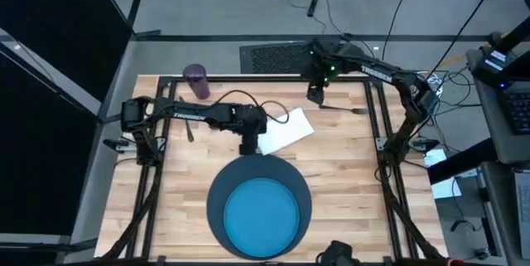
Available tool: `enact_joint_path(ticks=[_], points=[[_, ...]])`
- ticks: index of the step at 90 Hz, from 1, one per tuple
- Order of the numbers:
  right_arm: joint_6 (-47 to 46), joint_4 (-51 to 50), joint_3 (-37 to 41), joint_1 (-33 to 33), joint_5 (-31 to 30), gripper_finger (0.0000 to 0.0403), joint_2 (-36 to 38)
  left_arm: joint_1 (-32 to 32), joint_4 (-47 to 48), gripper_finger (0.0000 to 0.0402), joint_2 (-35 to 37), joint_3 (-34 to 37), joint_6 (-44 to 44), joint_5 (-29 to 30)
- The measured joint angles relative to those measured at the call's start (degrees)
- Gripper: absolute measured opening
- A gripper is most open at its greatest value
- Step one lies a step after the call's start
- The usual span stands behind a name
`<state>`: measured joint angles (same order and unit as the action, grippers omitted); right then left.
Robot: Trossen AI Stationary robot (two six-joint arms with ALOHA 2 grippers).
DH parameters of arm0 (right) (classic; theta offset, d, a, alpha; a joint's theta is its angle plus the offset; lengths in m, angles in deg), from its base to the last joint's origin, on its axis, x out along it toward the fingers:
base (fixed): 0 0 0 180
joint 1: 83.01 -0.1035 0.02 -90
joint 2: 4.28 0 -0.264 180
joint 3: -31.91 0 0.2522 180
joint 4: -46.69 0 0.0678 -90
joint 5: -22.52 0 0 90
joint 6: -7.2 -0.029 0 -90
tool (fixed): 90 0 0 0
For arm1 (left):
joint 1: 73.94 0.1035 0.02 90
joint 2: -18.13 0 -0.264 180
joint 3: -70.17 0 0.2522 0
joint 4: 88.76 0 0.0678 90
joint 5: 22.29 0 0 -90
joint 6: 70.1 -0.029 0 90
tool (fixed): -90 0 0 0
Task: Set table place
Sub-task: Move the white napkin to the right side of the placemat
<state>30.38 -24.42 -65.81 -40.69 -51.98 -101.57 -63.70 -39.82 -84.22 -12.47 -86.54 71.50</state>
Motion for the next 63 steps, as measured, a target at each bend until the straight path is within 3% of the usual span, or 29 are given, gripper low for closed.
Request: enact_joint_path(ticks=[8,29,63], points=[[0.0,-0.5,0.0,0.5,1.4,0.0228,1.3,-2.3,3.3,0.0157,0.0,0.0,-6.5,1.3],[0.4,-0.4,0.0,0.5,1.4,0.0228,2.2,-9.0,-0.1,0.0157,0.0,0.0,-21.7,14.5],[1.5,-0.4,4.9,0.5,1.4,0.0228,2.2,-9.1,-3.2,0.0157,-2.7,0.0,-30.2,15.0]])
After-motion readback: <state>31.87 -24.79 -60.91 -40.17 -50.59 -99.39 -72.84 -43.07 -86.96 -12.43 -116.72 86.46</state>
